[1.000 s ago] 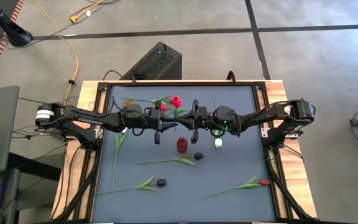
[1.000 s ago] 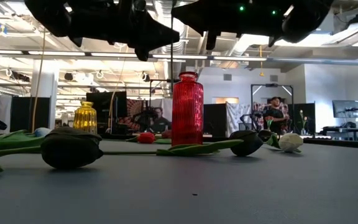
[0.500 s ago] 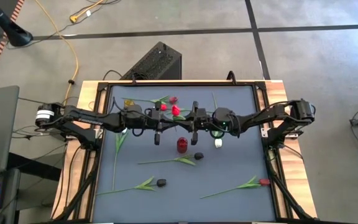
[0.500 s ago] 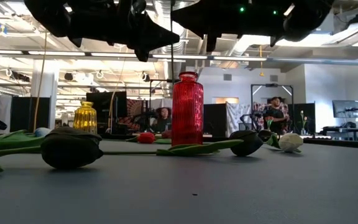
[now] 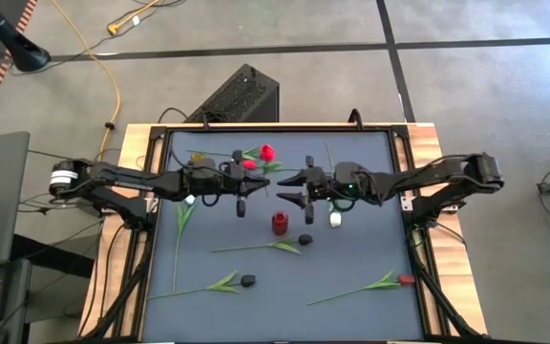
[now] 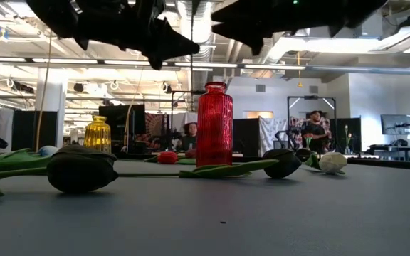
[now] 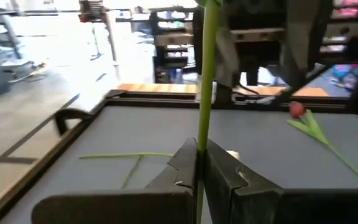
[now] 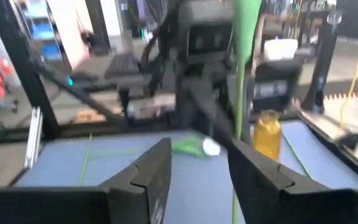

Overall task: Sort flowers into vase by color
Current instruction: Put the bottom red tulip into the yellow vase

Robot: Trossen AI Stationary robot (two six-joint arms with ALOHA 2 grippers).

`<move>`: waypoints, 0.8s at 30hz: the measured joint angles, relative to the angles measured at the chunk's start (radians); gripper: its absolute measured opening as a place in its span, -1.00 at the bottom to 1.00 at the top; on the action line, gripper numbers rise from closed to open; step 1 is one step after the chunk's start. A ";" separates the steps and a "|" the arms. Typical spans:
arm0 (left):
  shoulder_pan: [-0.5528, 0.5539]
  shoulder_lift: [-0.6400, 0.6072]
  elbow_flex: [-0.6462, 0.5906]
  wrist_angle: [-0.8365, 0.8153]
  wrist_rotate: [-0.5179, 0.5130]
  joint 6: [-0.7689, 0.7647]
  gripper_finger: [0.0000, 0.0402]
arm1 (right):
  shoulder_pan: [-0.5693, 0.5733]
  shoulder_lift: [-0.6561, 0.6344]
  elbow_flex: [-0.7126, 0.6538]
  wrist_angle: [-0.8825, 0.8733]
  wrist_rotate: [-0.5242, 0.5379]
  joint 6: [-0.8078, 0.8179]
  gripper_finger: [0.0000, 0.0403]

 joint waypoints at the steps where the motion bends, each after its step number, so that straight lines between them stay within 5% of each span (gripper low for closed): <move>1: 0.005 -0.022 0.000 -0.021 -0.011 0.000 -1.00 | 0.000 -0.025 0.000 -0.050 0.000 0.000 -0.05; 12: 0.038 -0.245 0.000 -0.202 -0.125 -0.031 -1.00 | 0.016 -0.214 -0.001 -0.475 0.002 -0.001 -0.05; 24: 0.082 -0.455 0.001 -0.475 -0.340 -0.107 -1.00 | 0.055 -0.236 -0.075 -0.486 0.005 -0.043 -0.13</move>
